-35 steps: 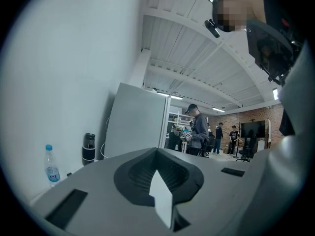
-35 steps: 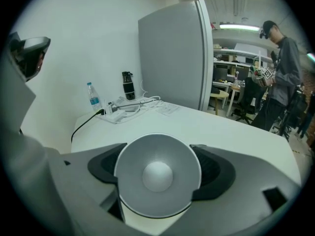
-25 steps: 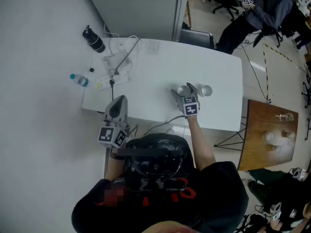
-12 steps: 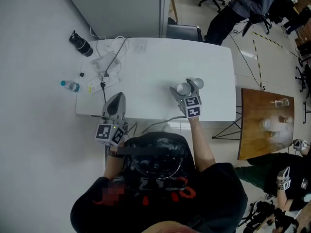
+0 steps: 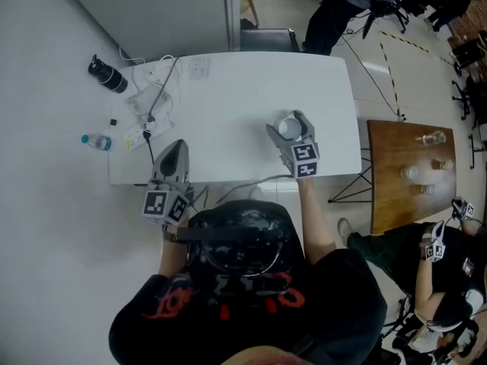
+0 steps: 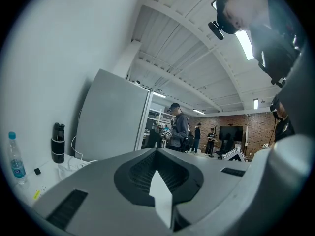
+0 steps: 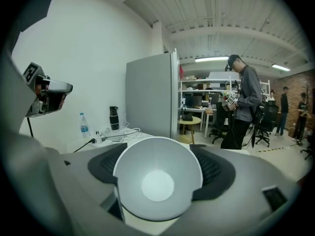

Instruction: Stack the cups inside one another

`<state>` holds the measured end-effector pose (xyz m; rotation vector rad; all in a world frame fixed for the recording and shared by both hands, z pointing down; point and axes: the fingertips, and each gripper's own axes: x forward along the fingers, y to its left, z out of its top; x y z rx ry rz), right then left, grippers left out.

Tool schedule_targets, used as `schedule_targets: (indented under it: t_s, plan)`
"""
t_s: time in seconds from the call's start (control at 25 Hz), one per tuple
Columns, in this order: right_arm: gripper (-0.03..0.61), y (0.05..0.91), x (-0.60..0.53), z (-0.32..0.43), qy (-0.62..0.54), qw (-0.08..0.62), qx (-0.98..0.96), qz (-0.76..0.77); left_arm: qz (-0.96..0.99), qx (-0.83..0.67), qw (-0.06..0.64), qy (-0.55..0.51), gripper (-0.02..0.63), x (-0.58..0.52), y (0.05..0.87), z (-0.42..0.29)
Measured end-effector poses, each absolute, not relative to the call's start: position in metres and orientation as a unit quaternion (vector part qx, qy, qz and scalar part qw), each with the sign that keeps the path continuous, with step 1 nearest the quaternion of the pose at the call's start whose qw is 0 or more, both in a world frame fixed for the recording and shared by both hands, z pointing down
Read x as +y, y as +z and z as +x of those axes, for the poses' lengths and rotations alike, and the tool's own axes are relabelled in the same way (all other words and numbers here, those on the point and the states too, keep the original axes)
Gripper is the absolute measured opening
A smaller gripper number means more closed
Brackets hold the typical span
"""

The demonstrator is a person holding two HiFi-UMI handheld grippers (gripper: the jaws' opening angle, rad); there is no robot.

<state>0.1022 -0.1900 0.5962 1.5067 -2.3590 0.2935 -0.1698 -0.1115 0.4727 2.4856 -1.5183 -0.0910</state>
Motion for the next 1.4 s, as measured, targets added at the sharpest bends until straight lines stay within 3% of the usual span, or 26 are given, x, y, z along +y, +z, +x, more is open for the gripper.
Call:
schedule_targets:
  t_s: [0.96, 1.4]
  plan:
    - [0.413, 0.574, -0.180, 0.170, 0.079, 0.146, -0.798, 0.579, 0.874, -0.472, 0.109, -0.026, 0.003, -0.123, 0.470, -0.118]
    - [0.413, 0.602, -0.208, 0.205, 0.130, 0.131, -0.802, 0.568, 0.876, -0.470, 0.106, -0.027, 0.003, -0.127, 0.471, -0.097]
